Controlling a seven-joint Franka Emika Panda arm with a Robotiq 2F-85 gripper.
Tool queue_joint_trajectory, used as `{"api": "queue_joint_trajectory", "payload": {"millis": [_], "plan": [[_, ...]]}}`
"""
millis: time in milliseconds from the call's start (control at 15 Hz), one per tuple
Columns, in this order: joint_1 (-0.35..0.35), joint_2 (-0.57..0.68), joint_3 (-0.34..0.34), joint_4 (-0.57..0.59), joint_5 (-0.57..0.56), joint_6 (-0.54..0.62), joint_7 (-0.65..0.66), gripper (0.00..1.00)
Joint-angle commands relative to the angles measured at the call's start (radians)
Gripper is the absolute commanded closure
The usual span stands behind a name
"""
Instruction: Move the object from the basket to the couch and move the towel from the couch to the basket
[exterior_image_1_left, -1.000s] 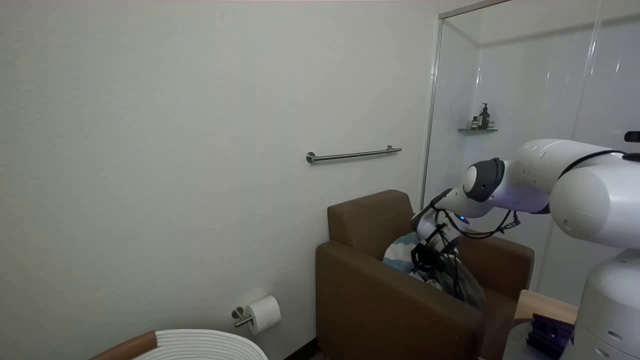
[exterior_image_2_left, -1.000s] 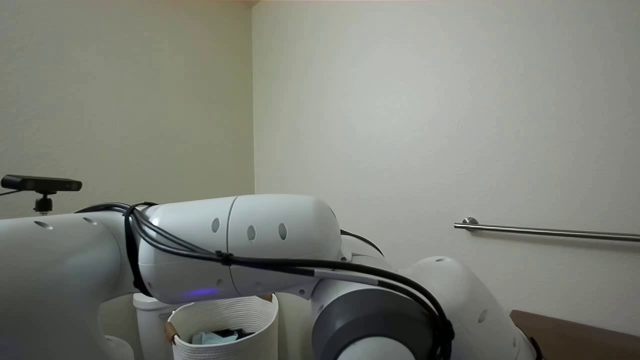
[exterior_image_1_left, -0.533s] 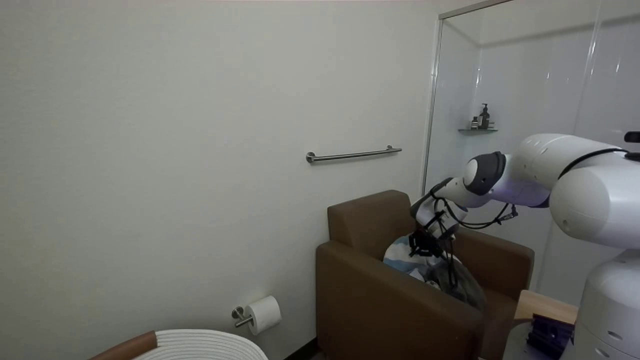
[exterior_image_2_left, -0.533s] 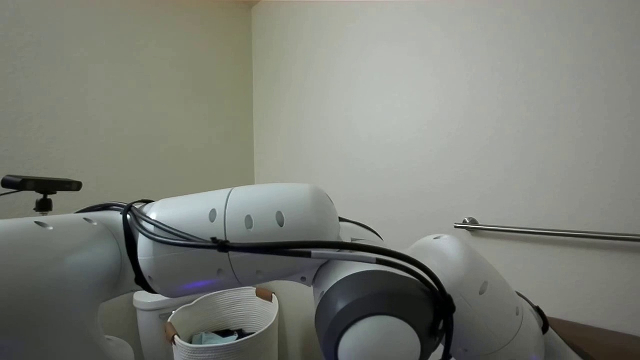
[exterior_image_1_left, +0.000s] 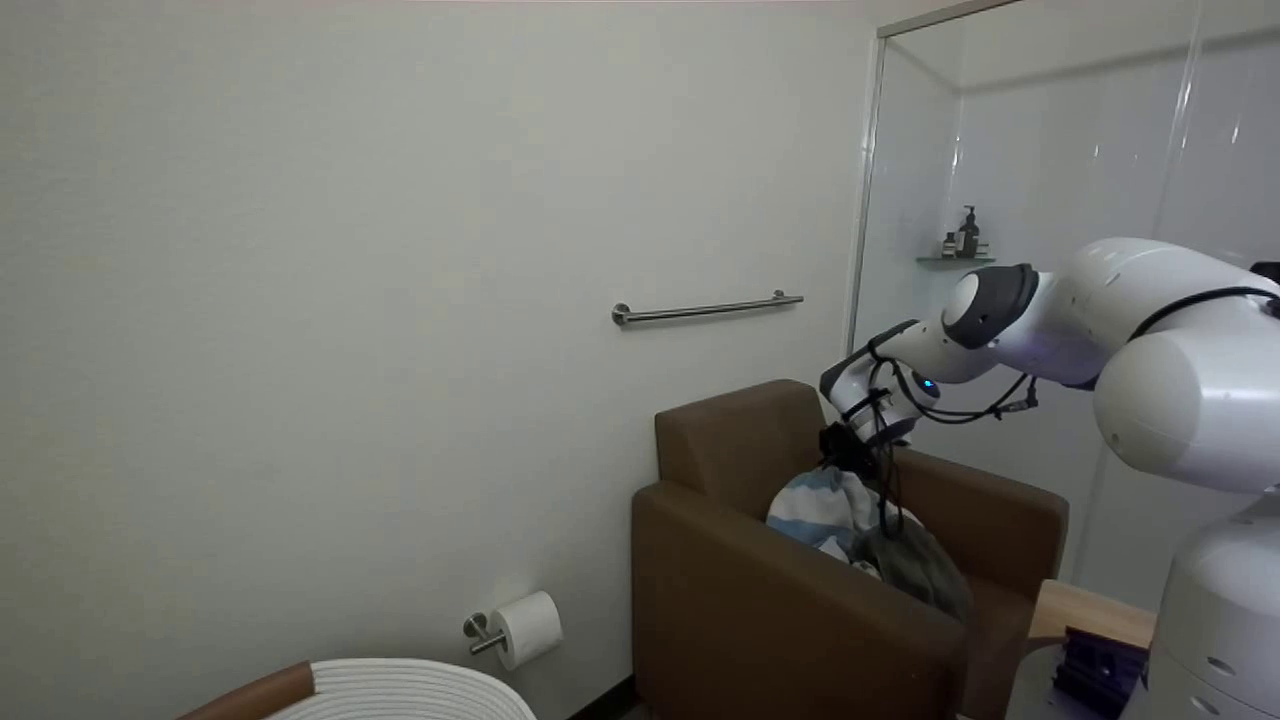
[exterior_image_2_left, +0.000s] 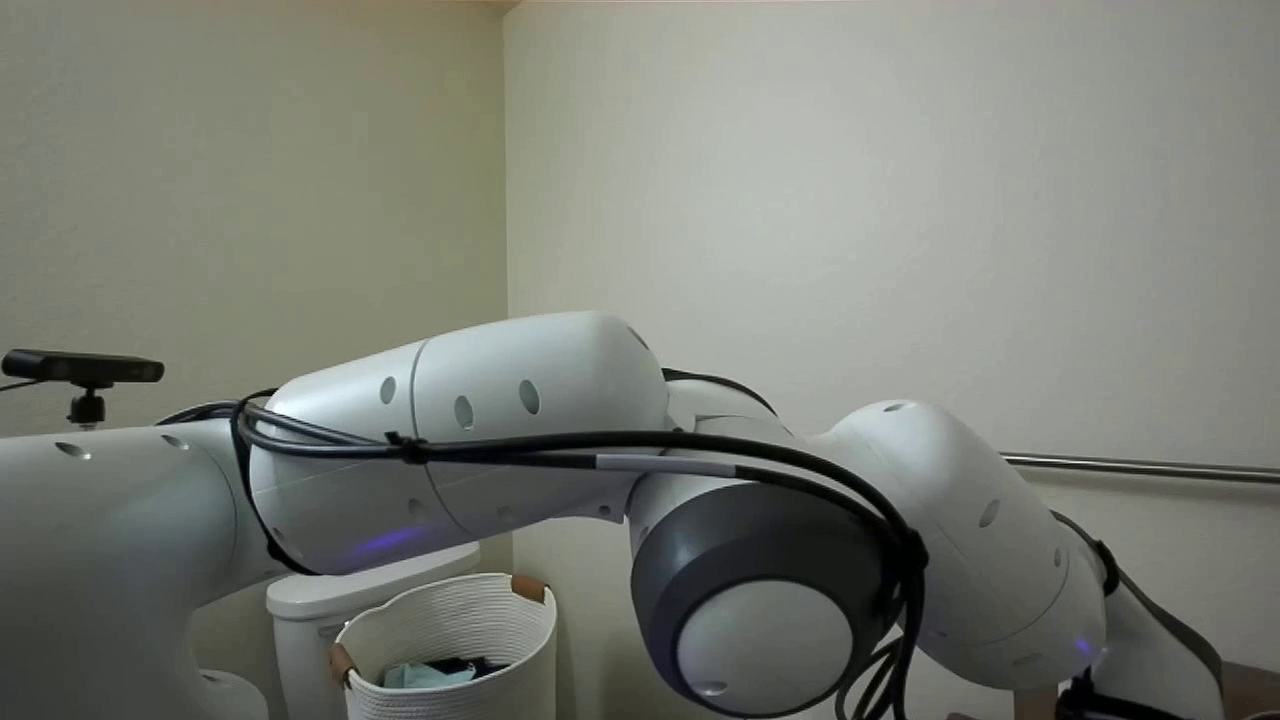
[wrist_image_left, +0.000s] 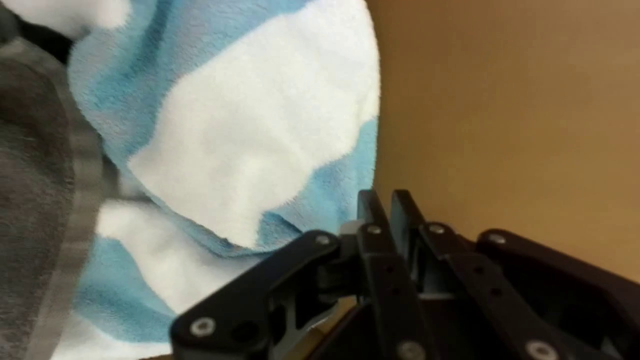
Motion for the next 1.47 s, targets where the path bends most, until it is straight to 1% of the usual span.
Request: {"api": "queue_joint_trajectory", "payload": {"millis": [0,67,133,200,267,333,400,467,533,600,667,733,800,933,1000,1067,1133,1200,1333,1400], "plan": [[0.033,0.051,-0.121,-0.018,-0.042,-0.11,0.059,0.57],[0.046,0.091,-0.157,0.014,-0.054,-0.168,0.075,0.52],[0.052,0.133,-0.176,0.049,-0.061,-0.209,0.072,0.45],[0.044,0.193,-0.169,0.103,-0.078,-0.238,0.063,0.39],[0.032,0.228,-0.145,0.118,-0.053,-0.218,0.009,0.32],[-0.007,0.149,-0.072,-0.035,-0.001,-0.096,-0.081,0.26],[-0.009,0.178,-0.038,-0.025,0.052,-0.031,-0.156,0.19],[-0.031,0.188,0.031,-0.038,0.075,0.049,-0.234,0.13],[-0.049,0.189,0.096,-0.048,0.083,0.113,-0.298,0.06],[-0.062,0.189,0.151,-0.054,0.106,0.164,-0.362,0.02],[-0.064,0.189,0.189,-0.049,0.152,0.198,-0.424,0.0],[-0.061,0.188,0.213,-0.037,0.197,0.217,-0.48,0.0],[-0.031,0.186,0.192,-0.012,0.235,0.214,-0.479,0.0],[0.071,0.174,0.037,0.022,0.29,0.152,-0.366,0.0],[0.11,0.168,-0.04,0.021,0.309,0.118,-0.314,0.0],[0.156,0.164,-0.13,0.014,0.311,0.08,-0.236,0.0],[0.184,0.162,-0.199,-0.007,0.268,0.042,-0.134,0.0],[0.233,0.162,-0.291,-0.011,0.284,-0.019,-0.064,0.0],[0.255,0.164,-0.355,-0.02,0.203,-0.091,0.081,0.0],[0.258,0.166,-0.369,-0.015,0.191,-0.118,0.112,0.0]]}}
